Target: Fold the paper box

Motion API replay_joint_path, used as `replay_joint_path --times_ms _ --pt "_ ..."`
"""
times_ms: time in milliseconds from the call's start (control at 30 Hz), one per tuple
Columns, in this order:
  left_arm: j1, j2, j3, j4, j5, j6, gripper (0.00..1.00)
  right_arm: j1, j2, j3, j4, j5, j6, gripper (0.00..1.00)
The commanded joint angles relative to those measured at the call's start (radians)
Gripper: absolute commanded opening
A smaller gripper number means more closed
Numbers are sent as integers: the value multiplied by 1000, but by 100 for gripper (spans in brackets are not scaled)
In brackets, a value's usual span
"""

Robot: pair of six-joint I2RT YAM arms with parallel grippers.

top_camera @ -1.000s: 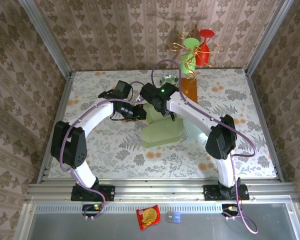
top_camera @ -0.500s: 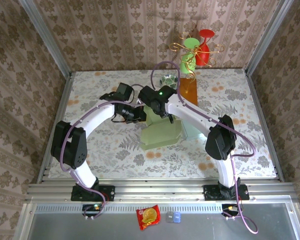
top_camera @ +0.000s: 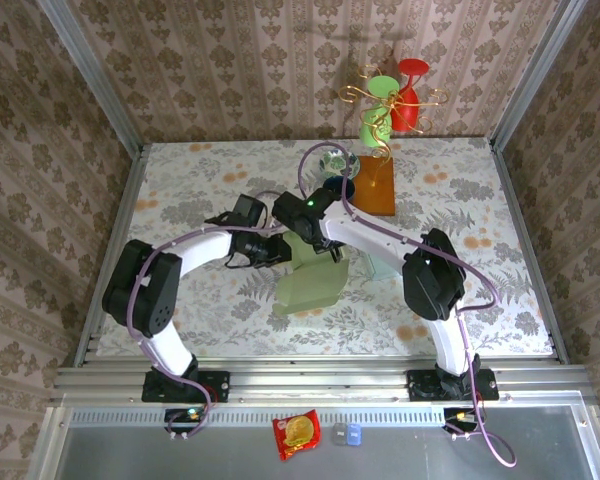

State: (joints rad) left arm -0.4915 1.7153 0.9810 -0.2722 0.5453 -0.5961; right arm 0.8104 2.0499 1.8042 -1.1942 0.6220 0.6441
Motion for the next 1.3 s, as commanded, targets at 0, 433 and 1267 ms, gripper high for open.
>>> replay_joint_path --times_ms 0,433,1267 --pt "-2 30 -25 82 -35 -37 18 13 18 6 -17 5 38 0" --pt "-25 64 -40 78 -81 -40 21 19 33 23 -33 14 45 0" --pt "-74 -87 -33 -30 -271 -66 41 34 45 22 -42 10 53 0"
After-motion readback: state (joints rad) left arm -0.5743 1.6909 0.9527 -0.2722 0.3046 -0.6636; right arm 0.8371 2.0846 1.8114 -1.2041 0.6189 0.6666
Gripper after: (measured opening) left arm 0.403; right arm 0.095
